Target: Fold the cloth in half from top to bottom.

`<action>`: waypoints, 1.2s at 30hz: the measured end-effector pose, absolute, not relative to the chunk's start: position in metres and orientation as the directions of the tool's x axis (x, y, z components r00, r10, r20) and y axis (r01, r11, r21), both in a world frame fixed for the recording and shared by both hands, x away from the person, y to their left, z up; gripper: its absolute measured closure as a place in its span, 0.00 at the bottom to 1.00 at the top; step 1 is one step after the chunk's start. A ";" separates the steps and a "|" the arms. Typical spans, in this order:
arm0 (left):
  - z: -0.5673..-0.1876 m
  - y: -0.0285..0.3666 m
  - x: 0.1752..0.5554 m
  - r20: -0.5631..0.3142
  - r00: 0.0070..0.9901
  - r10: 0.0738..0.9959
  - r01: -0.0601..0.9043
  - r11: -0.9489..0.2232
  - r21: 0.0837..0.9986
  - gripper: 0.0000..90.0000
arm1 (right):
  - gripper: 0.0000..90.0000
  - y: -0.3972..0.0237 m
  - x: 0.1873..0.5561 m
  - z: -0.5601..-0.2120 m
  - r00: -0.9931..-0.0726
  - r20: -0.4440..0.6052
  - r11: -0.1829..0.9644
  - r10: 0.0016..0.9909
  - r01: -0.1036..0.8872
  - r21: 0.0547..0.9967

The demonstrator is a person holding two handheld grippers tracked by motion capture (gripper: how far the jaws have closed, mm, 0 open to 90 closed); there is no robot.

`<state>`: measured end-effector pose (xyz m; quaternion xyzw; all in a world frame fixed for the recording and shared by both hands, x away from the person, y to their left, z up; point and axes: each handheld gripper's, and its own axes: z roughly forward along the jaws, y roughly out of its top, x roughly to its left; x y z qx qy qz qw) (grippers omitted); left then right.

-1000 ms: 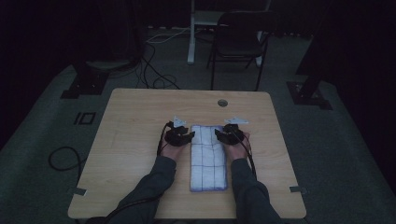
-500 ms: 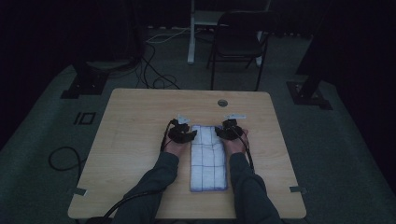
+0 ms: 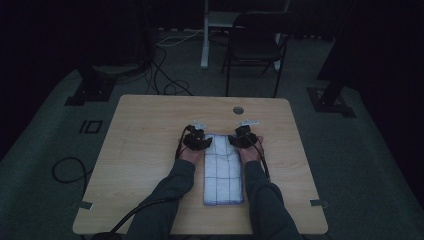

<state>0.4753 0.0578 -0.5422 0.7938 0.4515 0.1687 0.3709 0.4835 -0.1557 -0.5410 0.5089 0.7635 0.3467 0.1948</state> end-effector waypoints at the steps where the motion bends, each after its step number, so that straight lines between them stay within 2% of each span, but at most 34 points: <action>1: -0.542 0.057 0.476 -0.064 0.533 0.844 0.594 -0.319 0.738 0.64 | 0.61 -0.155 0.483 -0.541 -0.408 0.052 0.245 0.912 0.641 0.727; 7: -0.539 0.052 0.479 -0.077 0.519 0.851 0.619 -0.312 0.721 0.74 | 0.77 -0.152 0.483 -0.540 -0.435 0.053 0.265 0.899 0.636 0.725; 10: -0.538 0.052 0.480 -0.089 0.521 0.849 0.629 -0.311 0.712 0.81 | 0.87 -0.153 0.485 -0.539 -0.442 0.087 0.252 0.893 0.651 0.716; 13: -0.539 0.051 0.480 -0.114 0.518 0.848 0.638 -0.295 0.711 0.90 | 0.92 -0.153 0.486 -0.538 -0.437 0.118 0.235 0.892 0.670 0.704; 20: -0.537 0.052 0.483 -0.129 0.526 0.840 0.653 -0.302 0.694 0.96 | 0.95 -0.151 0.488 -0.536 -0.439 0.108 0.251 0.892 0.680 0.689; 36: -0.519 0.057 0.487 -0.152 0.552 0.820 0.623 -0.285 0.728 0.97 | 0.95 -0.160 0.488 -0.519 -0.464 0.123 0.227 0.877 0.625 0.747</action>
